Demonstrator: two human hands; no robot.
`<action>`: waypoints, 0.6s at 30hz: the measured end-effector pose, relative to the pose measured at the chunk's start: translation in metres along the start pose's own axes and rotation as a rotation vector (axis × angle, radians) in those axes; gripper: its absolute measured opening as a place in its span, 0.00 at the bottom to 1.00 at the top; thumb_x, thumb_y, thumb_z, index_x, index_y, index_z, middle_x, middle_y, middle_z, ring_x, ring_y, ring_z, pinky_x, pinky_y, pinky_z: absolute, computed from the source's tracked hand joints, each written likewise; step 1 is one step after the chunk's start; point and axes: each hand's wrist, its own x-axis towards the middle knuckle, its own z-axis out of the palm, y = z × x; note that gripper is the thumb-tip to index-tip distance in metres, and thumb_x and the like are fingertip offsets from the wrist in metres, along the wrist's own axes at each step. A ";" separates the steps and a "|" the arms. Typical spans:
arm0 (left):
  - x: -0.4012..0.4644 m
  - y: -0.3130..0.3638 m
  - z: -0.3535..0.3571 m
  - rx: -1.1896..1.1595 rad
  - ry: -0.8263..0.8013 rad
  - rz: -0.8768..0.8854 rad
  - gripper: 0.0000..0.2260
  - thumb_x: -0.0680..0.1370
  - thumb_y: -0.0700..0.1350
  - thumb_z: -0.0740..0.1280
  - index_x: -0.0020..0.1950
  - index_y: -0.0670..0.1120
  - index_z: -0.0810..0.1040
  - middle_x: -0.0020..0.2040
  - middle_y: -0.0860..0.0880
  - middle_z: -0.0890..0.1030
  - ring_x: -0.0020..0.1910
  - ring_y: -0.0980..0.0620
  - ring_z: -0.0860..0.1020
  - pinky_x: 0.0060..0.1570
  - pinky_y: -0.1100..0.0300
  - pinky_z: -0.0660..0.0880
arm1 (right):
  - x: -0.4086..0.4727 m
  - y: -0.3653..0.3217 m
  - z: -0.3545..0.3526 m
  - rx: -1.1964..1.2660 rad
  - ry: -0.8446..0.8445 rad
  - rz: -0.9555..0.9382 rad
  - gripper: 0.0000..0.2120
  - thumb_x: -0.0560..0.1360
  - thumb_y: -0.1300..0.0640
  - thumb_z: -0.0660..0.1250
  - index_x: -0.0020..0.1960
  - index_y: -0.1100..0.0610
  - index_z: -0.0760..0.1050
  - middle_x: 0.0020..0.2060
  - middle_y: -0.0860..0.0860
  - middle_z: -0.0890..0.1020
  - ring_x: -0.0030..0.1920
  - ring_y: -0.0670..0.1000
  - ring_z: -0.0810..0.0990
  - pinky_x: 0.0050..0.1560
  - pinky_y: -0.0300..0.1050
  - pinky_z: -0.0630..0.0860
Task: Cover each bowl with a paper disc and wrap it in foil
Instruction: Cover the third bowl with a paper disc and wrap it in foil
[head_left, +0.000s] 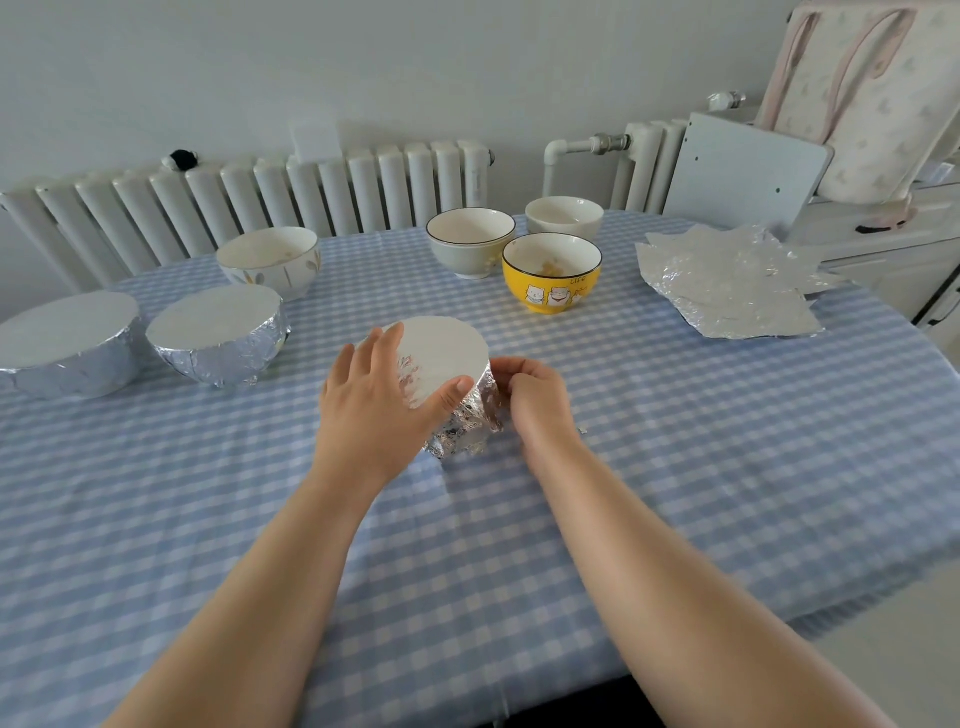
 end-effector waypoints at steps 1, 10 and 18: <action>0.001 0.002 0.001 0.034 -0.015 0.017 0.51 0.63 0.82 0.49 0.77 0.50 0.59 0.76 0.48 0.65 0.75 0.42 0.59 0.73 0.43 0.59 | 0.001 0.001 -0.002 -0.058 0.003 -0.010 0.20 0.72 0.73 0.51 0.48 0.61 0.80 0.40 0.55 0.85 0.37 0.51 0.81 0.36 0.44 0.78; 0.001 0.013 -0.001 0.150 -0.087 0.018 0.52 0.63 0.82 0.43 0.79 0.51 0.55 0.79 0.47 0.60 0.78 0.41 0.53 0.75 0.43 0.54 | -0.008 0.005 -0.003 -0.085 0.106 -0.172 0.08 0.78 0.52 0.63 0.50 0.55 0.77 0.41 0.48 0.83 0.43 0.49 0.82 0.44 0.48 0.78; -0.002 0.021 -0.016 0.081 -0.153 -0.033 0.52 0.61 0.80 0.47 0.79 0.53 0.54 0.79 0.49 0.57 0.77 0.40 0.54 0.74 0.43 0.56 | -0.008 0.003 -0.001 -0.052 0.060 -0.186 0.08 0.77 0.55 0.67 0.40 0.55 0.77 0.30 0.47 0.79 0.30 0.45 0.76 0.33 0.39 0.72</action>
